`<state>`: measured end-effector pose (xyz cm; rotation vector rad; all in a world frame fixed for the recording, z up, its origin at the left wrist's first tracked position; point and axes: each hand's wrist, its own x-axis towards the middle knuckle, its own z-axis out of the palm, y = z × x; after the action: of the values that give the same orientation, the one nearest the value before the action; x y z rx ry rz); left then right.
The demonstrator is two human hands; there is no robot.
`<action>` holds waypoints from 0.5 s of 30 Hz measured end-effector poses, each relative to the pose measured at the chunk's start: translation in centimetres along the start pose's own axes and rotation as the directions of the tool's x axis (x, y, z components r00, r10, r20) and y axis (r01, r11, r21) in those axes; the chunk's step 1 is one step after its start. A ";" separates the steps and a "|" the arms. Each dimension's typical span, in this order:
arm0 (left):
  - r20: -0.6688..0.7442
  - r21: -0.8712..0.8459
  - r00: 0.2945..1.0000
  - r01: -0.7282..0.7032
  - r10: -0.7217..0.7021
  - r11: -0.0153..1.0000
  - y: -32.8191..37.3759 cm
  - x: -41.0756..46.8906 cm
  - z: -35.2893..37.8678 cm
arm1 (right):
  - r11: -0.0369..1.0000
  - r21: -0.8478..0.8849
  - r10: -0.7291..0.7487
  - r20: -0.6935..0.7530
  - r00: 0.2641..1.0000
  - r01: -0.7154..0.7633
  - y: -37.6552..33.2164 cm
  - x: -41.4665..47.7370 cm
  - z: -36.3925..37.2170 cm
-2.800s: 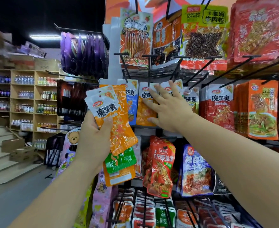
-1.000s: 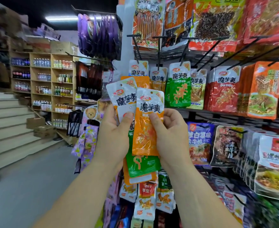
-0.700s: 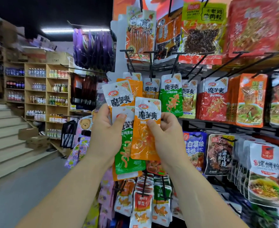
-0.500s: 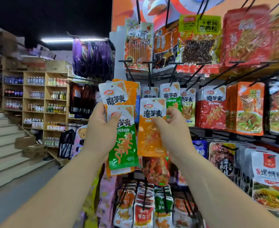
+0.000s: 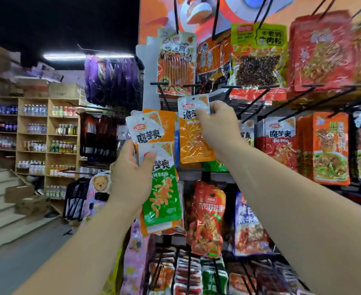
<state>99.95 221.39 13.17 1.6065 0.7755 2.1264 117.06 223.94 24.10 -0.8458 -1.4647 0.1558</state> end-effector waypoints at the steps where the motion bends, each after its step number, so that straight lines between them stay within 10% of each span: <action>1: 0.002 -0.012 1.000 0.015 -0.015 1.000 -0.3 -0.1 -0.1 | 1.000 0.004 0.010 -0.011 1.000 -0.010 0.0 0.0 0.2; 15: -0.017 -0.081 0.998 0.064 -0.066 0.995 -1.5 -0.3 -0.7 | 0.978 -0.183 0.106 0.000 0.994 -0.105 1.4 -0.3 1.2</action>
<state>99.33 222.28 11.86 1.5017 0.7291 2.1028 116.46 225.24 22.94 -1.0742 -1.4591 0.1059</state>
